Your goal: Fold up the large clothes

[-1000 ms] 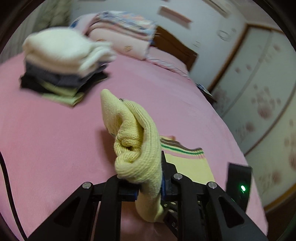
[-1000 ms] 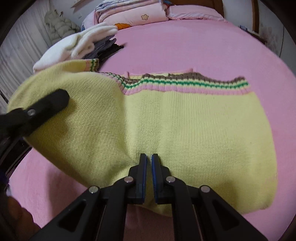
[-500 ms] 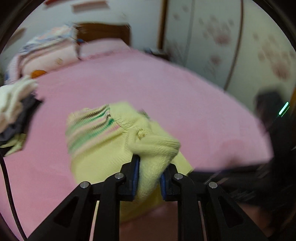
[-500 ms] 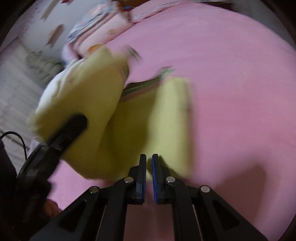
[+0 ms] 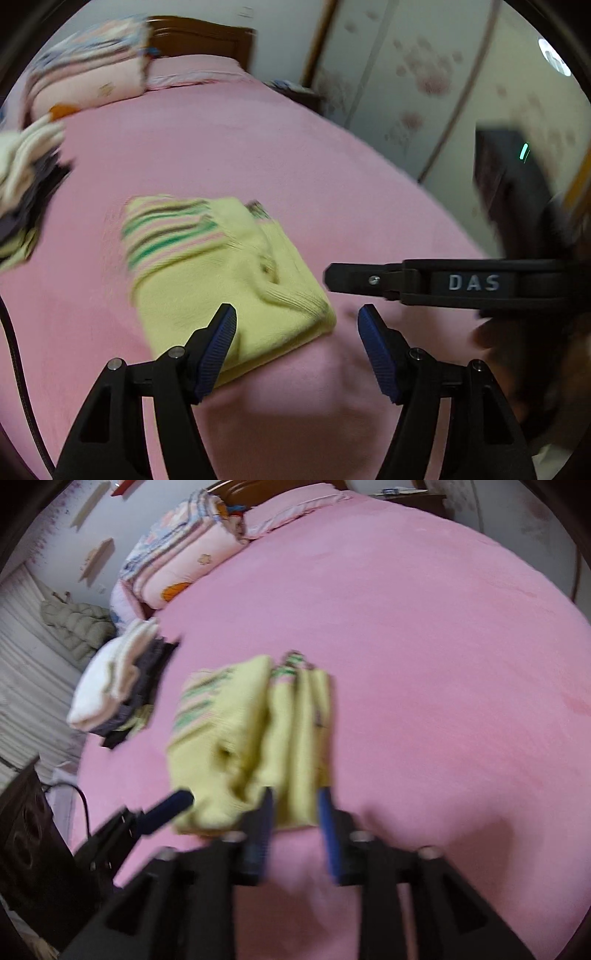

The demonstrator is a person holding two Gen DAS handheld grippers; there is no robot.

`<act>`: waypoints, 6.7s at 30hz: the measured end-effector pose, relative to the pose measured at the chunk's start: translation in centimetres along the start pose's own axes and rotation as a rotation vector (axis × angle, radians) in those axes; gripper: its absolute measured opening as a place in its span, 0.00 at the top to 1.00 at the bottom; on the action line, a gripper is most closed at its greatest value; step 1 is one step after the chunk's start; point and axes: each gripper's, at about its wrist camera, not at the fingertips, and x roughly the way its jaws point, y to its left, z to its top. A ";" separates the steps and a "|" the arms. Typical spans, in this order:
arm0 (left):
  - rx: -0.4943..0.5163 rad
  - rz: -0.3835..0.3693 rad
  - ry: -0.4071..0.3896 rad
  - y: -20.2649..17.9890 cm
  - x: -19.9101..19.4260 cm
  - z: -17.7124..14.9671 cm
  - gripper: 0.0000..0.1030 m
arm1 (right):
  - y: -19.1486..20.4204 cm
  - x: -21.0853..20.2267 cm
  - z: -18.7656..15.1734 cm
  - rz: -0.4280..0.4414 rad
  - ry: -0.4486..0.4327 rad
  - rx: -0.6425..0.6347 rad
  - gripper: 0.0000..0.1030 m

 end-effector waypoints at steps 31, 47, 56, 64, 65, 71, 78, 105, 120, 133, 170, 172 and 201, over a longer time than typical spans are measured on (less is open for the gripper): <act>-0.301 0.135 0.099 8.4 6.6 -2.7 0.34 | 1.7 8.6 4.0 0.069 0.126 0.076 0.37; -0.340 0.095 0.096 8.8 6.3 -1.8 0.34 | -2.1 6.6 1.8 -0.020 0.011 0.046 0.76; -0.366 0.109 0.101 8.9 7.0 -2.2 0.31 | -0.4 7.5 2.5 -0.069 -0.022 -0.078 0.74; -0.335 0.146 0.102 8.2 4.0 -0.5 0.04 | -0.4 3.5 2.3 -0.046 -0.019 -0.074 0.50; -0.339 0.158 0.105 8.2 3.3 -0.2 0.01 | -0.2 2.9 2.2 -0.049 -0.014 -0.074 0.45; -0.338 0.241 0.168 7.3 0.5 1.0 0.01 | 0.4 -0.1 1.2 -0.083 -0.007 -0.089 0.35; -0.332 0.268 0.209 6.1 -2.0 1.2 0.00 | 1.7 -2.9 0.5 -0.067 -0.036 -0.129 0.07; -0.514 0.104 0.235 11.4 9.3 0.6 0.00 | -3.5 9.7 3.7 0.090 0.150 -0.052 0.06; -0.527 -0.041 0.165 11.4 7.6 1.1 0.45 | -2.1 10.3 4.3 0.239 0.160 -0.022 0.54; -0.485 0.060 0.151 6.3 -14.3 5.3 0.46 | 10.4 -4.8 2.3 0.338 0.207 -0.114 0.58; -0.236 0.322 0.048 52.1 -13.5 22.0 0.00 | 42.7 26.4 19.9 0.064 0.117 -0.152 0.43; -0.264 0.322 0.039 51.8 -14.2 21.7 0.01 | 42.4 24.7 19.4 0.046 0.091 -0.172 0.43; -0.332 0.313 -0.137 9.1 -42.8 9.3 0.01 | 35.9 -20.7 -0.5 0.099 -0.020 -0.339 0.43</act>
